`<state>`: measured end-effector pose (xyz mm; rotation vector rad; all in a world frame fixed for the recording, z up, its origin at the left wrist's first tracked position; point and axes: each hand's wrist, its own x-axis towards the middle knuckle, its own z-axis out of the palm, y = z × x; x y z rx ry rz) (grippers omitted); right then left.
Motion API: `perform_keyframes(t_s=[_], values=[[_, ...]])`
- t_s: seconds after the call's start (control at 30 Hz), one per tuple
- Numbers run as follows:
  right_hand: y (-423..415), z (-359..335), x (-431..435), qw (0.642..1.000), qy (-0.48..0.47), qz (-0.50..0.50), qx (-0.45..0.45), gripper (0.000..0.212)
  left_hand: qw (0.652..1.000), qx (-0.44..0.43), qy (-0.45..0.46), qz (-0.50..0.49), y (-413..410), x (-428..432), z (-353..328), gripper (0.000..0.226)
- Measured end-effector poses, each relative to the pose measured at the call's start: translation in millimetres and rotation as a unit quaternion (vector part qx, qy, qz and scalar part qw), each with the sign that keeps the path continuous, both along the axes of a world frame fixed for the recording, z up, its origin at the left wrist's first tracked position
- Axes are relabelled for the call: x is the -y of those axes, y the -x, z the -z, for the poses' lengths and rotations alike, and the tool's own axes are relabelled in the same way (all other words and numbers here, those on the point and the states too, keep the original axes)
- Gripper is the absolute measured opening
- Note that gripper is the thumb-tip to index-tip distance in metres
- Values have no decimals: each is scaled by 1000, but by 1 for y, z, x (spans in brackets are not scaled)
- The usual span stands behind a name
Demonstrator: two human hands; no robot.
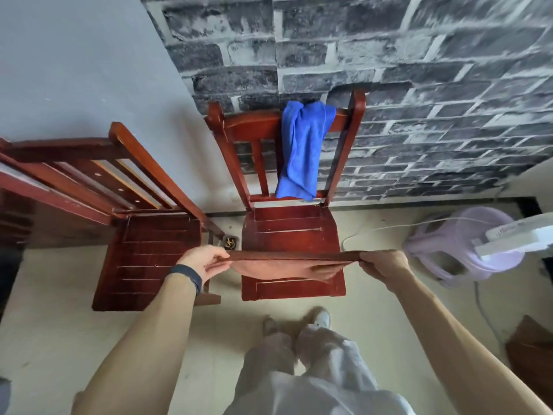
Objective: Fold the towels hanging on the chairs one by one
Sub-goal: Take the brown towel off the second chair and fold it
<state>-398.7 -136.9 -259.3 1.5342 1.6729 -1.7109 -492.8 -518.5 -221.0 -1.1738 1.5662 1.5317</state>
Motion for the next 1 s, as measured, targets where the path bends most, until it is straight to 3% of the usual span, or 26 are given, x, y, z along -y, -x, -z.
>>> perform_keyframes(t_s=[0.1, 0.2, 0.33, 0.4, 0.47, 0.53, 0.6, 0.7, 0.8, 0.9, 1.0], values=[[-1, -20, 2, 999, -12, 4, -41, 20, 999, -20, -35, -4, -4, 3, -19, 20], [6, -35, 4, 996, -37, -31, -76, 15, 998, -37, -51, 25, 1, 7, -36, 25], [23, -60, 13, 976, -137, -125, -112, 15, 980, -79, 20, 184, 20, 4, -63, 35], [31, -77, 18, 946, -195, -217, -142, 18, 958, -115, 67, 254, 31, 2, -76, 32], [37, -91, 21, 884, -292, -330, -156, 23, 898, -168, 164, 373, 40, 4, -84, 35], [42, -99, 22, 807, -395, -403, -177, 17, 789, -235, 299, 483, 44, 5, -90, 32], [44, -101, 19, 744, -454, -446, -204, 14, 721, -304, 376, 496, 46, 6, -98, 19], [49, -104, 10, 690, -508, -454, -245, 18, 679, -365, 420, 479, 54, 12, -106, 22], [57, -109, 2, 641, -548, -457, -283, 17, 614, -401, 446, 513, 59, 18, -119, 22], [64, -113, -2, 613, -575, -447, -306, 15, 551, -409, 495, 533, 62, 18, -129, 26], [67, -119, -4, 586, -588, -448, -333, 12, 518, -418, 514, 541, 63, 19, -133, 28]])
